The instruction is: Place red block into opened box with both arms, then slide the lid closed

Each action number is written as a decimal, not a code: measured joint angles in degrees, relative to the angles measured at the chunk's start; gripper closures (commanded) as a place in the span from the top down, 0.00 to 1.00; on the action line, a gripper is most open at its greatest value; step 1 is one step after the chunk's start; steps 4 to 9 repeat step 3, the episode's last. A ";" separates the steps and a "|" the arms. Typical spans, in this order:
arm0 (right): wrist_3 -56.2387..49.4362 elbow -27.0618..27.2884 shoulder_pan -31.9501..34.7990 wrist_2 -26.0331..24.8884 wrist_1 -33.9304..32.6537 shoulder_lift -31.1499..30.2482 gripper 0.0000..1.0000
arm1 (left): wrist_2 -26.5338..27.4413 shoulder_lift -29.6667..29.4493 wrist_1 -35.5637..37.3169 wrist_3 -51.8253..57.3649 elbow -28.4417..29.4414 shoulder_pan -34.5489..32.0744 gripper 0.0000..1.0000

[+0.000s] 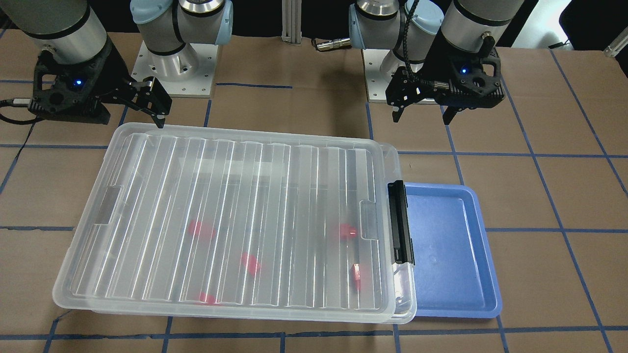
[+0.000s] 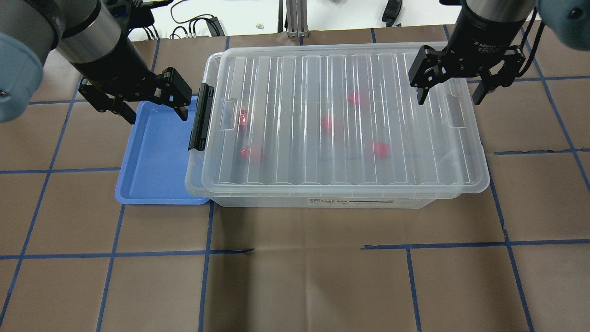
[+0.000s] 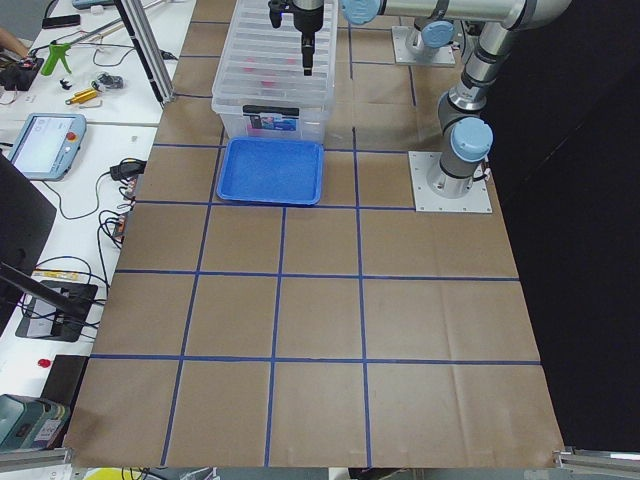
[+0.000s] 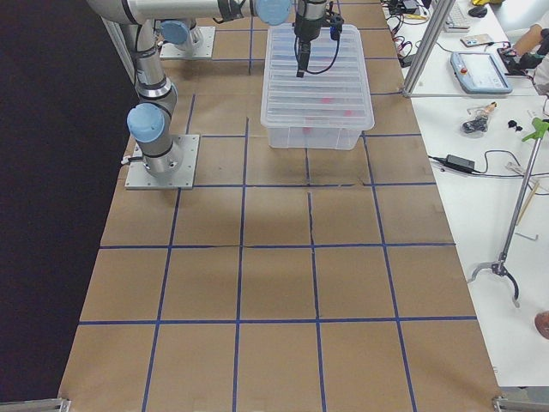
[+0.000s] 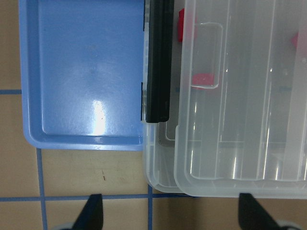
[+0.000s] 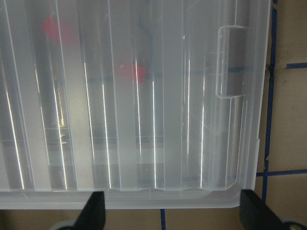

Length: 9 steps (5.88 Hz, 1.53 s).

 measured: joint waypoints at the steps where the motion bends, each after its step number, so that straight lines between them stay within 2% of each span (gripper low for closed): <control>1: 0.00 0.24 0.05 0.02 -0.15 -0.21 1.00 | 0.01 -0.01 0.00 0.00 0.00 -0.01 0.99; 9: 0.04 0.29 0.08 0.03 -0.21 -0.30 1.00 | 0.01 -0.01 0.00 0.00 0.00 -0.10 0.99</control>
